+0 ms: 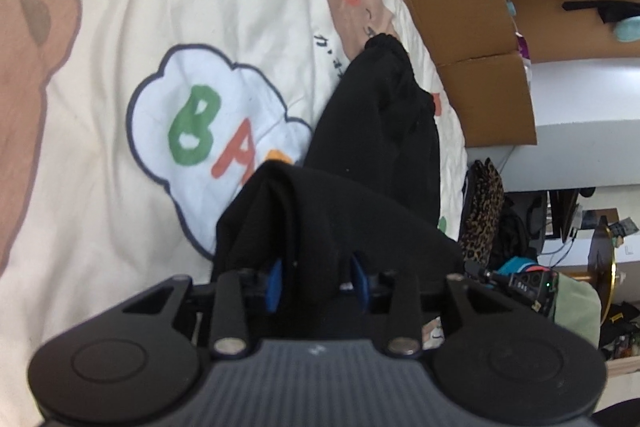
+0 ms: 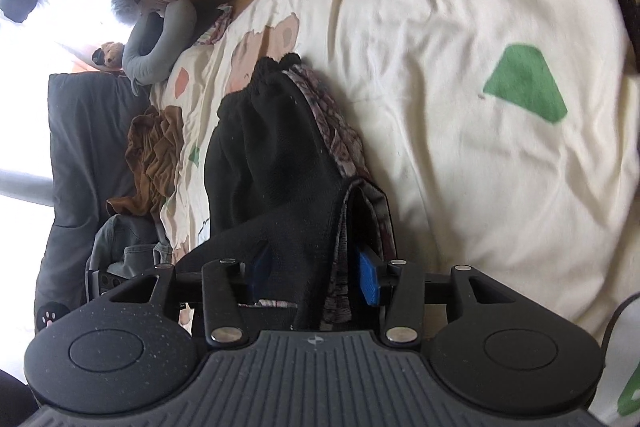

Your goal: Fold clothes

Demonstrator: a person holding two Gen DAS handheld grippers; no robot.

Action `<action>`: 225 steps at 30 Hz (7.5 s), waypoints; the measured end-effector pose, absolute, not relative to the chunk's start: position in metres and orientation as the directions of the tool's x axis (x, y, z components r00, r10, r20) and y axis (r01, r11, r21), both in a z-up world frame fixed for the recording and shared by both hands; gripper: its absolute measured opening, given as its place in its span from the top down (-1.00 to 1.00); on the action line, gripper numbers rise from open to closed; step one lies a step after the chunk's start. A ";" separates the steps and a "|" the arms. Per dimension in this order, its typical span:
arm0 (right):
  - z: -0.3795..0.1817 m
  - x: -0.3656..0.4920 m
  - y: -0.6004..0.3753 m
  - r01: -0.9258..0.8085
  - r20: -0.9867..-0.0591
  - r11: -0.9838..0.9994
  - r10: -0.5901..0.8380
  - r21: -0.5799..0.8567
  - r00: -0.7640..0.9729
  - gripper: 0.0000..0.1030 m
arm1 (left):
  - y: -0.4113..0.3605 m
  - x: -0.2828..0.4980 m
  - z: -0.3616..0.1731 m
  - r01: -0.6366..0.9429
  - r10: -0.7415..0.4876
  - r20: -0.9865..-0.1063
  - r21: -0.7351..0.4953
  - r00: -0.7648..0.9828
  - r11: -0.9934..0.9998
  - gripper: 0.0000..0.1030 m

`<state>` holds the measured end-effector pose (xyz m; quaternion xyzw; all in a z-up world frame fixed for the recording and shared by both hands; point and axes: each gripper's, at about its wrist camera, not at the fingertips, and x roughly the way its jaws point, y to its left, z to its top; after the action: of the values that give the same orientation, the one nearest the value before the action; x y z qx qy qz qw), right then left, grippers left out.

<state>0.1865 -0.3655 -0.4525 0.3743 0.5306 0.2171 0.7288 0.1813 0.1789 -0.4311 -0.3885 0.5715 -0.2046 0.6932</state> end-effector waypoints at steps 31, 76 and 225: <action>-0.419 0.242 -0.356 -0.074 -0.538 0.613 0.739 0.787 0.406 0.85 | 0.174 0.248 -0.385 -0.022 -0.697 -0.559 -0.787 0.449 0.617 0.83; -0.450 0.293 -0.341 -0.101 -0.714 0.814 0.554 0.572 0.428 0.38 | 0.160 0.280 -0.417 0.074 -0.523 -0.715 -0.557 0.464 0.827 0.84; -0.412 0.344 -0.338 -0.010 -0.715 0.911 0.330 0.412 0.617 0.42 | 0.076 0.364 -0.371 0.096 -0.304 -0.818 -0.296 0.488 0.950 0.76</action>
<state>0.3435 -0.3377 -0.4116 0.1873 0.4271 0.0965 0.8793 0.3645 0.0757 -0.3711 -0.1056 0.4921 -0.1168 0.8562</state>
